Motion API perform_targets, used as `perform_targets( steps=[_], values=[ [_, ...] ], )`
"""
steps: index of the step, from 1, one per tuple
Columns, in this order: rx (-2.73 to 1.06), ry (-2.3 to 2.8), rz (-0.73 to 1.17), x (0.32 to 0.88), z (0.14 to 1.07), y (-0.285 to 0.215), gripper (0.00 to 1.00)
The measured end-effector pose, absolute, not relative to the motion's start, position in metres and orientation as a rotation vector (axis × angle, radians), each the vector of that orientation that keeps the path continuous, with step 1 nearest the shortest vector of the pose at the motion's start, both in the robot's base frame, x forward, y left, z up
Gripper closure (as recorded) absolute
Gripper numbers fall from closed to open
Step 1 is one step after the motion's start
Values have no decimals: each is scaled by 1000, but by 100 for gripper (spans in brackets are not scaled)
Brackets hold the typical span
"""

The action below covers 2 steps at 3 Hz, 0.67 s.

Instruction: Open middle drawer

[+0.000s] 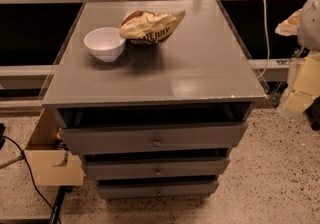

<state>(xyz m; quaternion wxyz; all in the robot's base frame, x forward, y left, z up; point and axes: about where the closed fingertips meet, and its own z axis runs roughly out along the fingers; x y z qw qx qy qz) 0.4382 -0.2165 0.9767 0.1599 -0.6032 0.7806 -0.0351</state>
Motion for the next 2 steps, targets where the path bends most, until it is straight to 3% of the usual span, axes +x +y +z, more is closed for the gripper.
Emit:
perform_targets(
  steps=[2],
  values=[
    [-1699, 2234, -66, 435, 962, -219, 0]
  ],
)
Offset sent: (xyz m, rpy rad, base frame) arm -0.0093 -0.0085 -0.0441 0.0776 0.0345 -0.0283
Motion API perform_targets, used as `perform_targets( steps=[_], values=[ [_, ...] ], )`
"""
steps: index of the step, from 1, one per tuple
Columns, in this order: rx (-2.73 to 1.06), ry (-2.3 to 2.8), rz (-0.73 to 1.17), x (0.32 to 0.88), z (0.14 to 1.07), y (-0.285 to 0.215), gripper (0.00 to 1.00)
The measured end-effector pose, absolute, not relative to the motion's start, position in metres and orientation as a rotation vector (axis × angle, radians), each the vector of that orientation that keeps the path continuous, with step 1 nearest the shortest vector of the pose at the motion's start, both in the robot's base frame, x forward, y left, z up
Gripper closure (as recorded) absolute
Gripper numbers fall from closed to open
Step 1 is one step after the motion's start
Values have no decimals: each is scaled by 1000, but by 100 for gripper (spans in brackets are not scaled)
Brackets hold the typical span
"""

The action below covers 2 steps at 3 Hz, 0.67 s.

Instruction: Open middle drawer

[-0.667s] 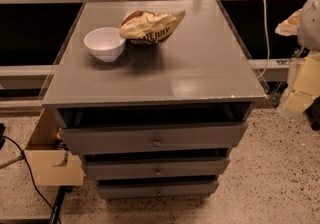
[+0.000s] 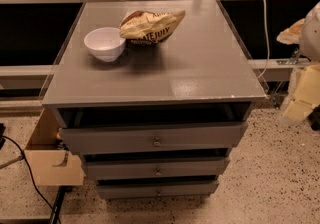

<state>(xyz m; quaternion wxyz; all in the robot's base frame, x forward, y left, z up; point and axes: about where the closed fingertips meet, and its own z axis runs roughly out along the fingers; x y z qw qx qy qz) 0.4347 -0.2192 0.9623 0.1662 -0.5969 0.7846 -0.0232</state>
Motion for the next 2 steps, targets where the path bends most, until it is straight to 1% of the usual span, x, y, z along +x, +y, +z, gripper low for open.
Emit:
perform_targets(
  steps=[1, 2],
  values=[
    [-1669, 2237, -13, 428, 942, -225, 0],
    [-1622, 2237, 100, 415, 905, -233, 0]
  ],
)
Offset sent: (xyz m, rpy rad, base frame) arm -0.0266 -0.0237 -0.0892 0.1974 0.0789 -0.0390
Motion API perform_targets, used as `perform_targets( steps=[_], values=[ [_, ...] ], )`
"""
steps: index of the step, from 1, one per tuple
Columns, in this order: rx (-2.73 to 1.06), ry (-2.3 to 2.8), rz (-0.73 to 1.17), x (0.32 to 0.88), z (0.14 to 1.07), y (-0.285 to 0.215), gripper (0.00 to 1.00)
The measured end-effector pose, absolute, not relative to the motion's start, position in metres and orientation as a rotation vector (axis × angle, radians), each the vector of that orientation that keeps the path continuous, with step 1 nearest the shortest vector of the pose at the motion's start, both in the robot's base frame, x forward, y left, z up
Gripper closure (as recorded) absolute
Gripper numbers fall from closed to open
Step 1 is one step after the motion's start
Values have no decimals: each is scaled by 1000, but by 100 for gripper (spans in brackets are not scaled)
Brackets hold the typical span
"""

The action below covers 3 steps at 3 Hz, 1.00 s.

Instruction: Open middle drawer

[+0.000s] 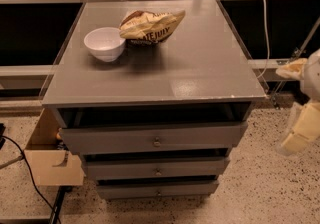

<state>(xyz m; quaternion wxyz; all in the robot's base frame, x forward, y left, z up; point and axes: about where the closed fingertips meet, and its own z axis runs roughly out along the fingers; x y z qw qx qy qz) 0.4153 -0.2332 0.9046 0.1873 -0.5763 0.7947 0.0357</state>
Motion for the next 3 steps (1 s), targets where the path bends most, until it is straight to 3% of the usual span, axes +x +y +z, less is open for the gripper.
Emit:
perform_targets(
  steps=[3],
  values=[
    [-1559, 2210, 238, 389, 842, -234, 0]
  ],
)
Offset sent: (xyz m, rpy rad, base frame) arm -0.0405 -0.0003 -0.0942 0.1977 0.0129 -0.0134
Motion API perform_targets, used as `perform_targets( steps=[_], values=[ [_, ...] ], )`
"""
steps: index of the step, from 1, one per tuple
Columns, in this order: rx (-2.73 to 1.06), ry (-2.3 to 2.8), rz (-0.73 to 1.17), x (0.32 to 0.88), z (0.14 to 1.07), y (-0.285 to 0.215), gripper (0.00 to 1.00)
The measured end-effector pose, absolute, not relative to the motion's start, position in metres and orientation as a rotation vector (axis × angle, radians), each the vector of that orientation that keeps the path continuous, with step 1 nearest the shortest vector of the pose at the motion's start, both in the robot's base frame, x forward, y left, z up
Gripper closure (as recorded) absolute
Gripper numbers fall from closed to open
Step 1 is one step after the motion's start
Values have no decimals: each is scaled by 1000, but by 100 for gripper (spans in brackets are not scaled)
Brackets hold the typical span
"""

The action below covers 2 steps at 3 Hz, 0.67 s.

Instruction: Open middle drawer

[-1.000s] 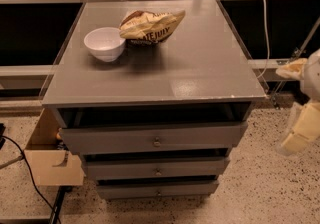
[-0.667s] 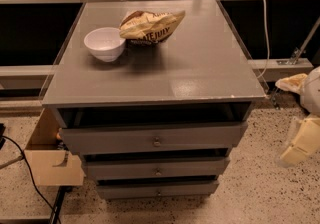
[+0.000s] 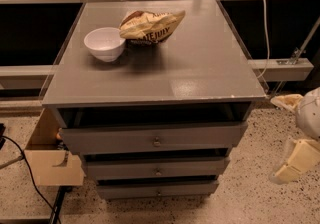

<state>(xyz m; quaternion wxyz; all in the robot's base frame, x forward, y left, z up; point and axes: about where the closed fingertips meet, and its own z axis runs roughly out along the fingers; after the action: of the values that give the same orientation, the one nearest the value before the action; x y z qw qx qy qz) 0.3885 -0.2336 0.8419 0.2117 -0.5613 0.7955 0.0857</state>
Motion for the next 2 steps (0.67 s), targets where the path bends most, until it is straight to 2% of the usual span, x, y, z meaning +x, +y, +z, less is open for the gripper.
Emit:
perform_targets(
  steps=[2],
  values=[
    [-1563, 2172, 284, 368, 792, -242, 0]
  ],
)
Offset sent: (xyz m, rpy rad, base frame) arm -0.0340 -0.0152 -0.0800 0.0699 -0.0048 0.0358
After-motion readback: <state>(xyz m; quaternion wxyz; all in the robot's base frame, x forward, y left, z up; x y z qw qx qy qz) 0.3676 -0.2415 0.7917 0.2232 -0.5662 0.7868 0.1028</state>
